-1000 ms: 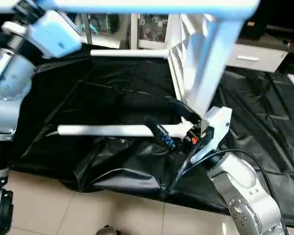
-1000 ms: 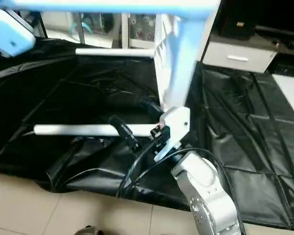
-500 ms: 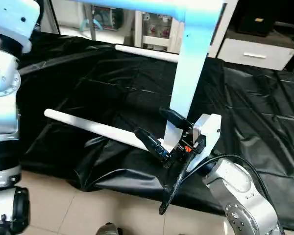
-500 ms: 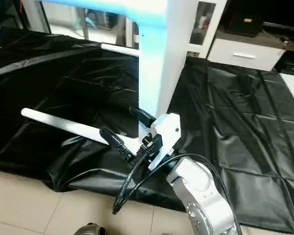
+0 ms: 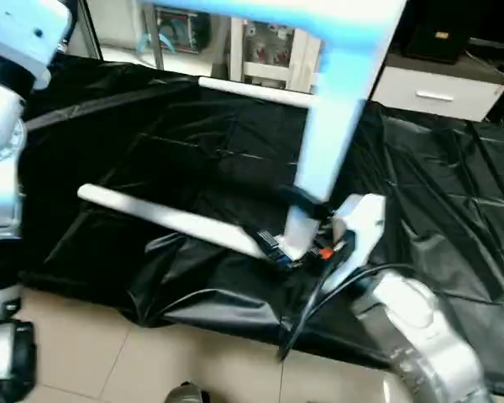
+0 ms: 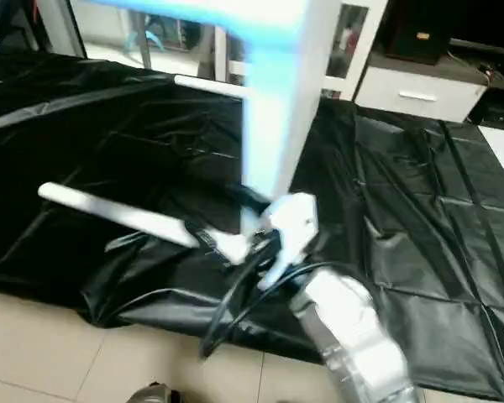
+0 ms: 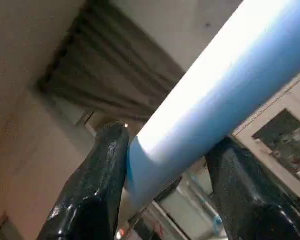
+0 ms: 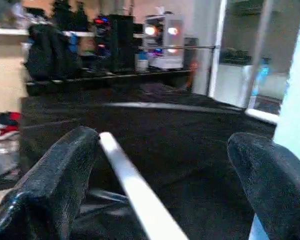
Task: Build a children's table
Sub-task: Flip table
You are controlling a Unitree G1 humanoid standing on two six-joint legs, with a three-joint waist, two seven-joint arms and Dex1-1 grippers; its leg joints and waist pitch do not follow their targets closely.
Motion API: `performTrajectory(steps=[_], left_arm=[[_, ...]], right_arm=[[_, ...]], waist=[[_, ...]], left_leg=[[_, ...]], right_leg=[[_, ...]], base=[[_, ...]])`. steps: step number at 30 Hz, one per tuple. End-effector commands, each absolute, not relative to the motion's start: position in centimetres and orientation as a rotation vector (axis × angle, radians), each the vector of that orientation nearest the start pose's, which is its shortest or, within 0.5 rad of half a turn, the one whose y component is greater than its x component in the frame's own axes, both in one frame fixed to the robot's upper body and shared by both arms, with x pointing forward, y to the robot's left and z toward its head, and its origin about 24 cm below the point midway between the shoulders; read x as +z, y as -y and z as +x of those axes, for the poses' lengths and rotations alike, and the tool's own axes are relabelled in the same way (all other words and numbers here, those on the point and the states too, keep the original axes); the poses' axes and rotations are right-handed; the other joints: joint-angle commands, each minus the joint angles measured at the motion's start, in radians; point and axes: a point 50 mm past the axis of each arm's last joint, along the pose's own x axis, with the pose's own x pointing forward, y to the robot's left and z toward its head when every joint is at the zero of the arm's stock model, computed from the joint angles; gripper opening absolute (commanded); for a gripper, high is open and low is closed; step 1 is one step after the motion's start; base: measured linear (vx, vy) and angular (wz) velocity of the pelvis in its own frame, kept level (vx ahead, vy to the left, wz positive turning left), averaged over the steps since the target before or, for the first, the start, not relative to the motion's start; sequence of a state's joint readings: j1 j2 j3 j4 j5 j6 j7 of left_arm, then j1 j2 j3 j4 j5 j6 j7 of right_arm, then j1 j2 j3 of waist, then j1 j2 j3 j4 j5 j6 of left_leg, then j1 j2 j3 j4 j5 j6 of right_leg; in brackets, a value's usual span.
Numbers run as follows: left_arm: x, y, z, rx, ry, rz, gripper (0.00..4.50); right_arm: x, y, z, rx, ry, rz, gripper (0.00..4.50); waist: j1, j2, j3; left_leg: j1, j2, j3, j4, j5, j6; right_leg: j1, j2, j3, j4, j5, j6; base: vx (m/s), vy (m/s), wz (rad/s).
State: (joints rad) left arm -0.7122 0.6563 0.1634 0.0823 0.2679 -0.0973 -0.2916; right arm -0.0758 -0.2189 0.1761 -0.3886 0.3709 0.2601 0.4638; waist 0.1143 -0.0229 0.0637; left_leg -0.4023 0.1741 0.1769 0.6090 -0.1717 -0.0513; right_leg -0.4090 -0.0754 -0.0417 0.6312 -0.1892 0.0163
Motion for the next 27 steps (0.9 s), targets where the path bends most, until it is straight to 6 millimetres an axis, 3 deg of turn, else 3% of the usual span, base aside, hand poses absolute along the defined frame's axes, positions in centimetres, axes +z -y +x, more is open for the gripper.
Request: performTrajectory(steps=[1,7,11,15,20,27], left_arm=[[30.5,-21.8,30.7,-0.070,0.751,0.945,2.32],[29.8,-19.8,30.6,-0.211,0.740,1.050,2.16],[29.6,-19.4,30.5,-0.241,0.739,1.039,1.98],[30.1,-19.0,30.1,-0.261,0.754,1.059,1.96],[29.9,-18.5,30.0,-0.314,0.759,1.029,2.32],[30.1,-17.7,29.8,-0.340,0.808,1.091,2.80]], right_arm=[[12.6,11.9,24.8,0.690,0.190,0.047,4.50],[13.0,14.2,26.2,0.608,0.195,-0.009,4.50],[13.2,14.3,26.3,0.611,0.203,-0.015,4.50],[13.1,14.1,26.1,0.624,0.205,-0.018,4.50],[13.0,13.5,25.9,0.635,0.206,0.001,4.50],[12.2,11.8,24.8,0.687,0.181,0.036,4.50]], waist=[[-0.002,0.019,-0.074],[-0.003,0.019,-0.073],[-0.004,0.016,-0.077],[-0.004,0.017,-0.077],[-0.004,0.017,-0.074],[-0.006,0.020,-0.074]], left_leg=[[0.035,0.049,-0.026,-0.085,-0.283,-0.062],[0.038,0.050,-0.024,-0.084,-0.279,-0.065],[0.033,0.049,-0.023,-0.079,-0.238,-0.054],[0.036,0.049,-0.022,-0.079,-0.243,-0.053],[0.037,0.049,-0.023,-0.082,-0.291,-0.063],[0.036,0.049,-0.026,-0.085,-0.307,-0.070]], right_leg=[[0.034,-0.063,0.039,-0.063,-0.131,-0.166],[0.032,-0.064,0.040,-0.065,-0.147,-0.168],[0.038,-0.063,0.038,-0.058,-0.090,-0.178],[0.036,-0.060,0.036,-0.057,-0.094,-0.185],[0.033,-0.062,0.038,-0.063,-0.154,-0.178],[0.032,-0.061,0.038,-0.065,-0.165,-0.163]], base=[[0.000,0.000,0.00],[0.000,0.000,0.00],[0.000,0.000,0.00],[0.000,0.000,0.00],[0.000,0.000,0.00],[0.000,0.000,0.00]])
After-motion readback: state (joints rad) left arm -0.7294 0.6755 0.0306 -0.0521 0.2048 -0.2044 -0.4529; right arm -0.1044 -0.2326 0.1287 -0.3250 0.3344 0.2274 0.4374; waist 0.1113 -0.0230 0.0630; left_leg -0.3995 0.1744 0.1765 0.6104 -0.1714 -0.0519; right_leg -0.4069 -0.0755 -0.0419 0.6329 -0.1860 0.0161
